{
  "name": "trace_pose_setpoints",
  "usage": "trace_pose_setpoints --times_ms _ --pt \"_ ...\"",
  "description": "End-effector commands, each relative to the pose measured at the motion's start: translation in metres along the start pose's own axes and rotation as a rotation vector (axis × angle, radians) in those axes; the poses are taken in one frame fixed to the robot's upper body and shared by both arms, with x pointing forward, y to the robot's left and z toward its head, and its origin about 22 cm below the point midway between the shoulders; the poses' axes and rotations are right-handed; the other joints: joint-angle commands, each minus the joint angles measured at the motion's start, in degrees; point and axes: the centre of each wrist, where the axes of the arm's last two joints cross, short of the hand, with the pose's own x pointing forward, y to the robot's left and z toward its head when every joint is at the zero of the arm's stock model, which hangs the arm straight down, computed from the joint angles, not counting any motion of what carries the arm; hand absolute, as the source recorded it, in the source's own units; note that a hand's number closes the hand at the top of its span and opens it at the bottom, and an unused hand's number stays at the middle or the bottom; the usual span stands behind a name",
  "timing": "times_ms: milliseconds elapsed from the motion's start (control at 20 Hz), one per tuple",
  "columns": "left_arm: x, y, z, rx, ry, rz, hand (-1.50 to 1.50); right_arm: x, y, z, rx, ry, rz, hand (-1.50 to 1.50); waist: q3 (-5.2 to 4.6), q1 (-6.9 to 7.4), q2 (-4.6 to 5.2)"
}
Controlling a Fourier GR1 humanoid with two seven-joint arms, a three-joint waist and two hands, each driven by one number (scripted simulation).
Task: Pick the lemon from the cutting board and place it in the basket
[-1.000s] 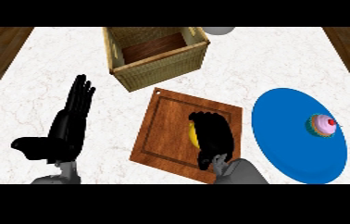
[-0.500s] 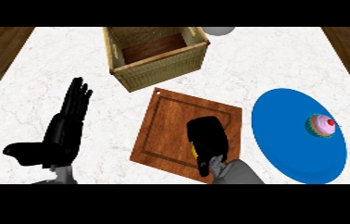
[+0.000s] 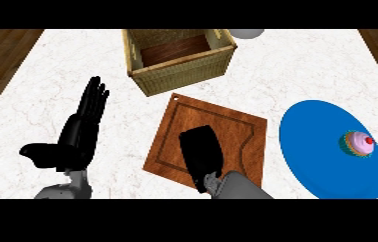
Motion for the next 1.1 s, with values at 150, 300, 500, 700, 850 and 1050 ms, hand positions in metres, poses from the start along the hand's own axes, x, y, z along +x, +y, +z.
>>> trace_pose_setpoints --times_ms 150,300,500,700,850,1050 --pt "0.007 -0.021 -0.012 -0.094 -0.018 0.0 0.0 0.039 -0.021 -0.006 -0.124 -0.107 -0.034 1.5 0.22 5.24 1.08" --pt "0.004 -0.02 -0.013 -0.079 -0.021 0.013 0.0 0.054 -0.038 0.005 -0.17 -0.171 -0.161 1.5 0.16 4.88 0.69" --pt "0.002 -0.023 -0.012 -0.074 -0.002 0.019 0.0 0.066 -0.065 0.018 -0.266 -0.226 -0.375 1.5 0.15 4.42 0.4" --pt "-0.004 -0.017 -0.01 -0.072 0.013 0.012 0.0 0.085 -0.104 0.038 -0.403 -0.306 -0.512 1.5 0.02 4.33 -0.09" --pt "0.0 -0.017 -0.013 -0.063 0.012 0.019 0.0 0.099 -0.126 0.054 -0.437 -0.343 -0.591 1.5 -0.02 2.99 -0.44" --pt "-0.01 -0.008 -0.004 -0.027 0.023 0.007 0.0 0.117 -0.166 0.067 -0.444 -0.354 -0.638 1.5 -0.06 1.49 -0.52"
